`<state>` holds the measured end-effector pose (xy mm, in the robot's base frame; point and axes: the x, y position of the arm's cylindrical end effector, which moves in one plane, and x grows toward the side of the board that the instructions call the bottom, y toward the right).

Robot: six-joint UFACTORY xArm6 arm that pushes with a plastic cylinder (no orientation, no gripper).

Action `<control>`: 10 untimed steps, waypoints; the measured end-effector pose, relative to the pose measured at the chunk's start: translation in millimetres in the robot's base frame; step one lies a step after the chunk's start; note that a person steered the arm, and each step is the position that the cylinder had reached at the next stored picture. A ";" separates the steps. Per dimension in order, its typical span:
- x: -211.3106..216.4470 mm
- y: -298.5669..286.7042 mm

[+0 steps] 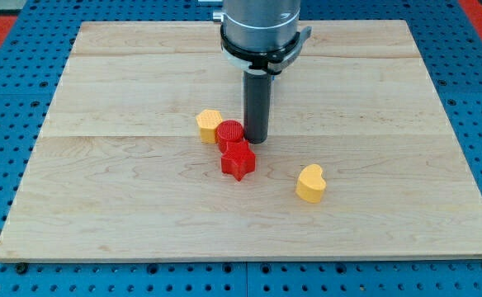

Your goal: Move the yellow hexagon bottom right to the red circle

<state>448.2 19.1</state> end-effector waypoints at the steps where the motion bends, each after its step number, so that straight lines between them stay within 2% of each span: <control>1: 31.7 21.1; 3: 43.3 -65.7; 4: 40.2 -42.4; 6: 4.8 -3.6; 7: -5.4 -3.6; 8: 24.0 -19.3; 10: 7.3 -90.8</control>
<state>455.5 -71.7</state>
